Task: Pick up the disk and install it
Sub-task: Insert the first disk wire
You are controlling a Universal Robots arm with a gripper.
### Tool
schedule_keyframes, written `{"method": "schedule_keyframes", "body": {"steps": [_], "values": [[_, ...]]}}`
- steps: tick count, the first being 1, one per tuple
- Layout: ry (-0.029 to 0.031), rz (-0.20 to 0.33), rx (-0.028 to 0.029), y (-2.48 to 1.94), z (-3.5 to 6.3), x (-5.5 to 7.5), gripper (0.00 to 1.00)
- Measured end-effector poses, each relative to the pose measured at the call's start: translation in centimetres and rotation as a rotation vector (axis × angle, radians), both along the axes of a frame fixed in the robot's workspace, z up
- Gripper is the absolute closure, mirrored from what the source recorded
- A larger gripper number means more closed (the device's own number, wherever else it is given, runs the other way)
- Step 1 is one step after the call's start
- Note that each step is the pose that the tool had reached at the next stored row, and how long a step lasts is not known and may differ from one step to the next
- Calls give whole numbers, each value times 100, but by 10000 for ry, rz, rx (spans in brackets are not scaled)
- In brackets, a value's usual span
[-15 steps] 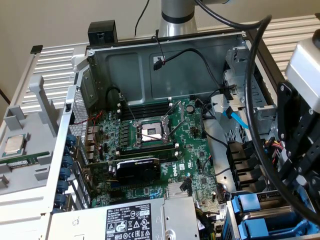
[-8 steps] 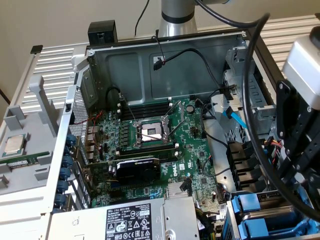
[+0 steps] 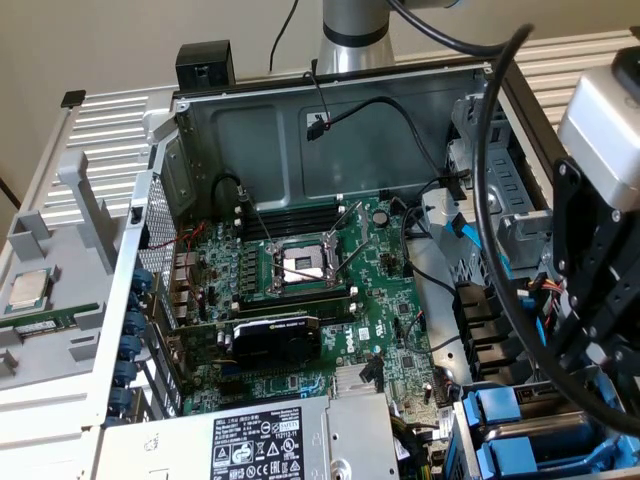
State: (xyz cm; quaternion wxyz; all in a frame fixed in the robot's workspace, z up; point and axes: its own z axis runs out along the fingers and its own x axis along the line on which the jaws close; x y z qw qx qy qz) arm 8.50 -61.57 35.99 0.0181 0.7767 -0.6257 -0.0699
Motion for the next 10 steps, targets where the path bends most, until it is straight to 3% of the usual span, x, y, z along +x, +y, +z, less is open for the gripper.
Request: {"method": "schedule_keyframes", "body": {"steps": [10], "values": [[0, -500, 2, 0, -1, -9, 84]]}}
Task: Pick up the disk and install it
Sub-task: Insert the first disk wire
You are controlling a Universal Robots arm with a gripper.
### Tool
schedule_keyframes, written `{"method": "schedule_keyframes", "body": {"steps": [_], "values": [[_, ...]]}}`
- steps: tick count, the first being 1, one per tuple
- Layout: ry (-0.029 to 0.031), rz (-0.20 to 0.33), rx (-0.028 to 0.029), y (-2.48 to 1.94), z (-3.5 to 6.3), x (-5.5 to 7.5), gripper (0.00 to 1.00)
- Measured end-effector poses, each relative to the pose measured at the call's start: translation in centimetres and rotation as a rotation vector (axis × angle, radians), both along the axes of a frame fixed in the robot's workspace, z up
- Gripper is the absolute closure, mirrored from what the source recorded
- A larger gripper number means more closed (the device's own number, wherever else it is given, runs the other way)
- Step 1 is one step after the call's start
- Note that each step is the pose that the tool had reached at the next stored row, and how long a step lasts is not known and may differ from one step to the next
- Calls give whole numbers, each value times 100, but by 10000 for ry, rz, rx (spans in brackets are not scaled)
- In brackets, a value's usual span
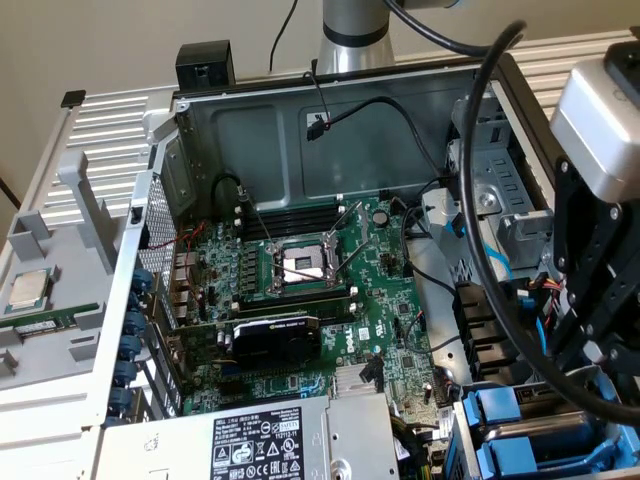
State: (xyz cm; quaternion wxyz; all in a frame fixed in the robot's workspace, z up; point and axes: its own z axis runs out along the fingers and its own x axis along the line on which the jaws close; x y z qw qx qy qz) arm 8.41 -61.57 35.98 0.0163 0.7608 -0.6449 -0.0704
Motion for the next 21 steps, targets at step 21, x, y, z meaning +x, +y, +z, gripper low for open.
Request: {"method": "schedule_keyframes", "body": {"steps": [21], "values": [[0, -568, 1, -3, 0, -3, 84]]}}
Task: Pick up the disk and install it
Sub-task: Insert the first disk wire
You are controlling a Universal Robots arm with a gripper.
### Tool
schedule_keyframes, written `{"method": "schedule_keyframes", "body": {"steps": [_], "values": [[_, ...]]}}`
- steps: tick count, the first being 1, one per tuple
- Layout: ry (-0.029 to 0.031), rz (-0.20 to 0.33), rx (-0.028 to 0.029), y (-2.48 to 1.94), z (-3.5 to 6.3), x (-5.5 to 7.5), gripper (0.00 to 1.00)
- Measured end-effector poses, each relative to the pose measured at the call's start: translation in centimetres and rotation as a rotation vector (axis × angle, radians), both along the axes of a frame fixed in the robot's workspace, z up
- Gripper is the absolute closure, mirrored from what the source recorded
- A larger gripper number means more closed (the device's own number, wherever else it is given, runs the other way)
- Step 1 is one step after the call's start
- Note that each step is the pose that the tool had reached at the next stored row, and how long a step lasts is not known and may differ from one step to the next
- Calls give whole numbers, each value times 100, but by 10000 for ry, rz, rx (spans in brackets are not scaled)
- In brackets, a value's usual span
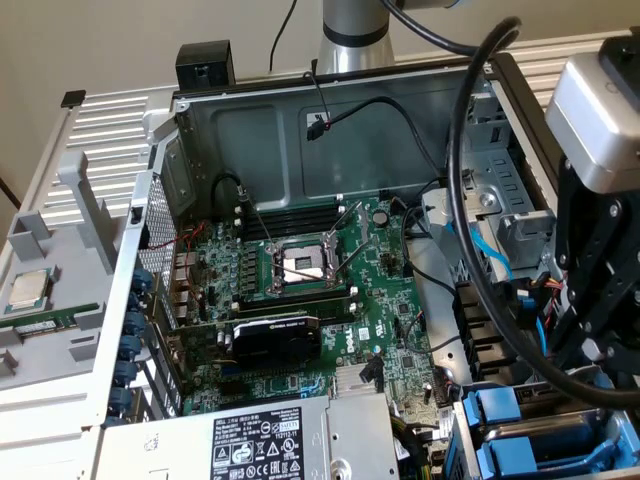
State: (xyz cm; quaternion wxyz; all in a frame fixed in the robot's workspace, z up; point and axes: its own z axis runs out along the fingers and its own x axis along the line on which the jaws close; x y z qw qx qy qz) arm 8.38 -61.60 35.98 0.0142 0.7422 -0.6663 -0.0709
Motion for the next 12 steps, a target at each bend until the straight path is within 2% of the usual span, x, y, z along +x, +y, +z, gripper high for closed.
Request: {"method": "schedule_keyframes", "body": {"steps": [2, 4, 8, 9, 12], "values": [[0, -20, 18, -9, 0, -2, 84], [1, -44, 67, -26, 0, -3, 84], [7, -77, 232, -74, -1, -3, 84], [8, -82, 259, -83, -1, -3, 84], [7, -151, 279, -92, 1, -3, 84]]}}
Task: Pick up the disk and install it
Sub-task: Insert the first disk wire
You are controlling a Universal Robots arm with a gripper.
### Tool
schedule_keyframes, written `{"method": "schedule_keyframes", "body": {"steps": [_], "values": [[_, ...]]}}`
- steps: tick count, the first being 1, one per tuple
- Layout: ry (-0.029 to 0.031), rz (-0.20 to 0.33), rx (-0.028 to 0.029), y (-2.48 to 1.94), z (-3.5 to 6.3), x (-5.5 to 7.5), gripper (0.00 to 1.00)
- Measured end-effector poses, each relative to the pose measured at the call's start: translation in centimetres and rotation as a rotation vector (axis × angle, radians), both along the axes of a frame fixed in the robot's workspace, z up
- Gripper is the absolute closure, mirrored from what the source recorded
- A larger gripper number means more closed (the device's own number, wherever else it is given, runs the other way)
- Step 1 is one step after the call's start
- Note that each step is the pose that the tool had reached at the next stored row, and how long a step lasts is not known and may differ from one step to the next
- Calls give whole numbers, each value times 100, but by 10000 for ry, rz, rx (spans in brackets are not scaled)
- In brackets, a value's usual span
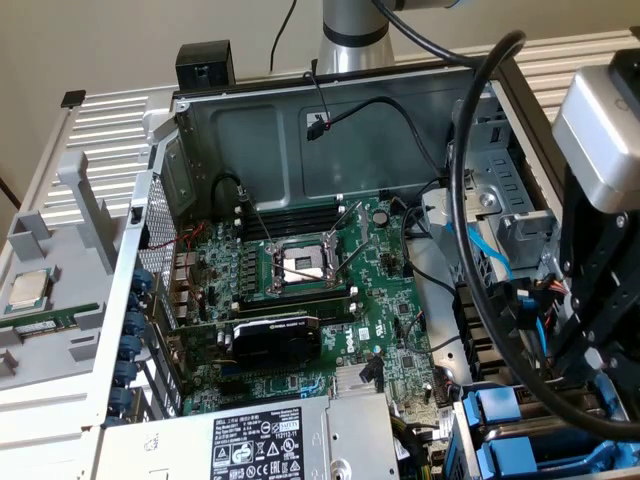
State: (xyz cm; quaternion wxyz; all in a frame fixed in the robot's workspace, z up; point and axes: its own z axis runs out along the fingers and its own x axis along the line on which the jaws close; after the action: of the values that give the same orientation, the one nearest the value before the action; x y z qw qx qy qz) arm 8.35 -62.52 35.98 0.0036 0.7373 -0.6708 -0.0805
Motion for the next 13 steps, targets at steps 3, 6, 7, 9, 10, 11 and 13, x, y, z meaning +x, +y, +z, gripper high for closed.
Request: {"method": "schedule_keyframes", "body": {"steps": [3, 6, 7, 9, 10, 11, 13], "values": [[0, -222, 27, 0, -2, -2, 84], [-1, -509, 51, 0, -1, -7, 84], [0, -584, 59, 0, -1, -11, 84], [0, -688, 76, 0, -2, -20, 84], [0, -731, 81, 0, -3, -24, 84], [0, -769, 85, -1, -3, -29, 84], [0, -837, 93, -3, -4, -39, 84]]}}
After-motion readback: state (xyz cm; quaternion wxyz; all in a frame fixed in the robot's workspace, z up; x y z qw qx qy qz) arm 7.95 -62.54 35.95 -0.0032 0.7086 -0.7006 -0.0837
